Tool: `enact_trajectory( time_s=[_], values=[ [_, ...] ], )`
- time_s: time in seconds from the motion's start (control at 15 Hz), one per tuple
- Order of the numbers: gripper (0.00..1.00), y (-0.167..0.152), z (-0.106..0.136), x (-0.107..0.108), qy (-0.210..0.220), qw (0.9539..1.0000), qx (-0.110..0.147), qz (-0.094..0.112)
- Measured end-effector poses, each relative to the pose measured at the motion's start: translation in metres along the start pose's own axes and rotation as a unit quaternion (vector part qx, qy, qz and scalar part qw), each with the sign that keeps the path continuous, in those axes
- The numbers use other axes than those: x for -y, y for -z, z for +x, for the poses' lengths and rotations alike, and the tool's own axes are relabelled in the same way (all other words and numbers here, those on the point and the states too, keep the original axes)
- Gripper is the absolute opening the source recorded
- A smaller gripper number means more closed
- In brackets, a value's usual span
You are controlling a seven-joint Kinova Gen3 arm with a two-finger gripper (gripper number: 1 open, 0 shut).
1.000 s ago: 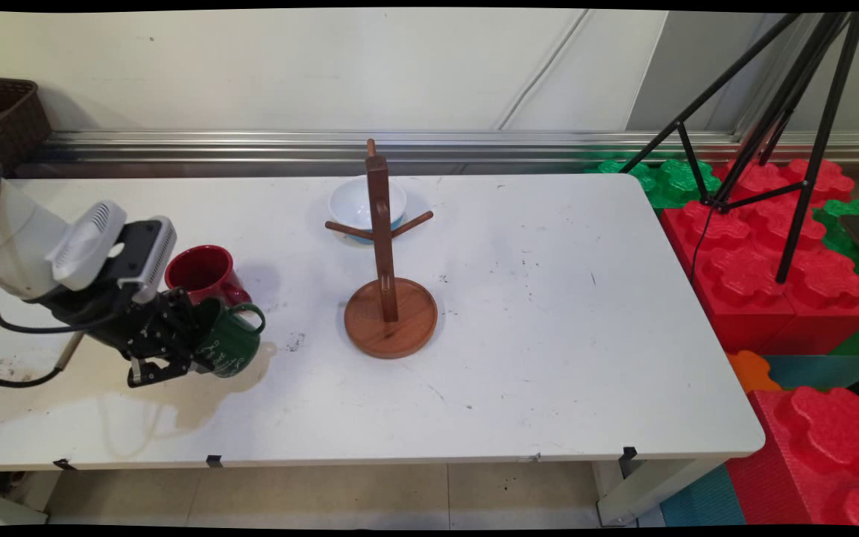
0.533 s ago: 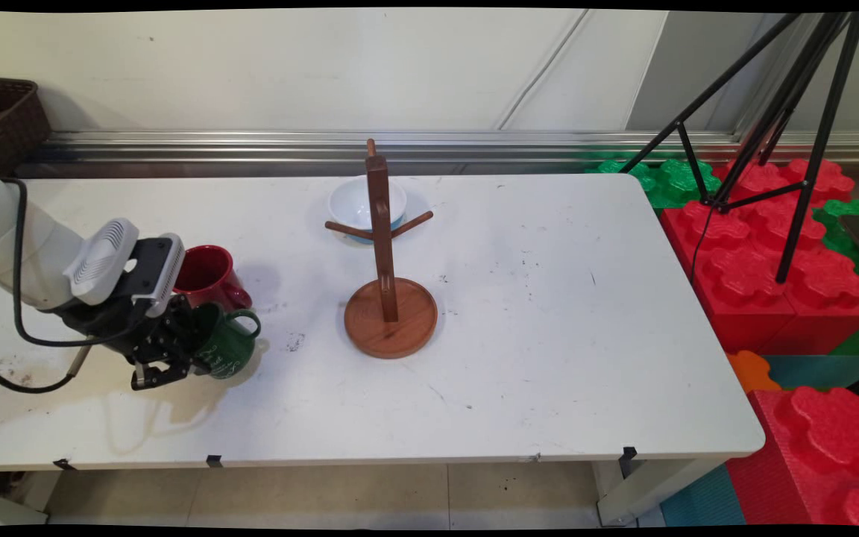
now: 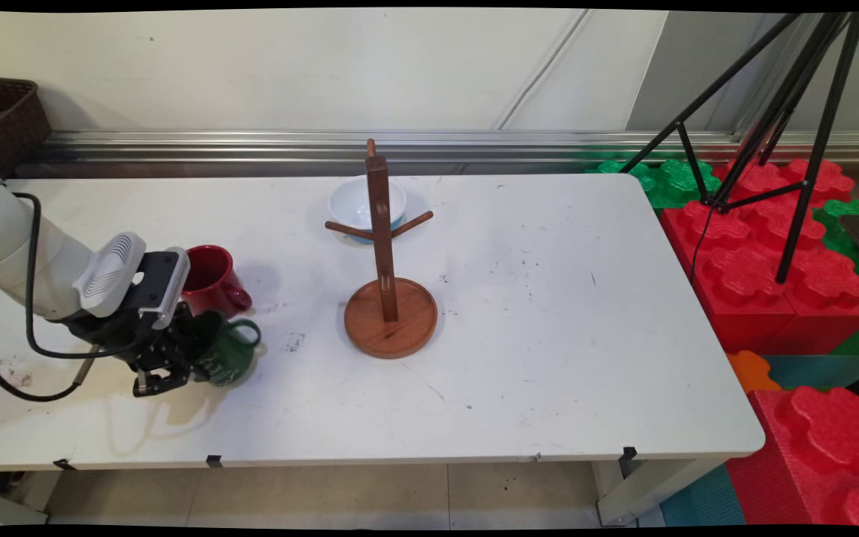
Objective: Place the picked object on the table
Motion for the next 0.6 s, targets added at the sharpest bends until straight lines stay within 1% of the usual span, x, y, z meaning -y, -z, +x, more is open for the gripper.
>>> enact_trajectory(
  time_s=[0.07, 0.13, 0.6],
  values=[
    [0.0, -0.0012, -0.0001, 0.0, -0.001, 1.0, 0.0, 0.0],
    [1.0, -0.0019, -0.0001, 0.0, -0.002, 1.0, 0.0, 0.0],
    [1.0, -0.0043, 0.0017, 0.0006, -0.003, 1.0, -0.004, 0.0]
  ],
)
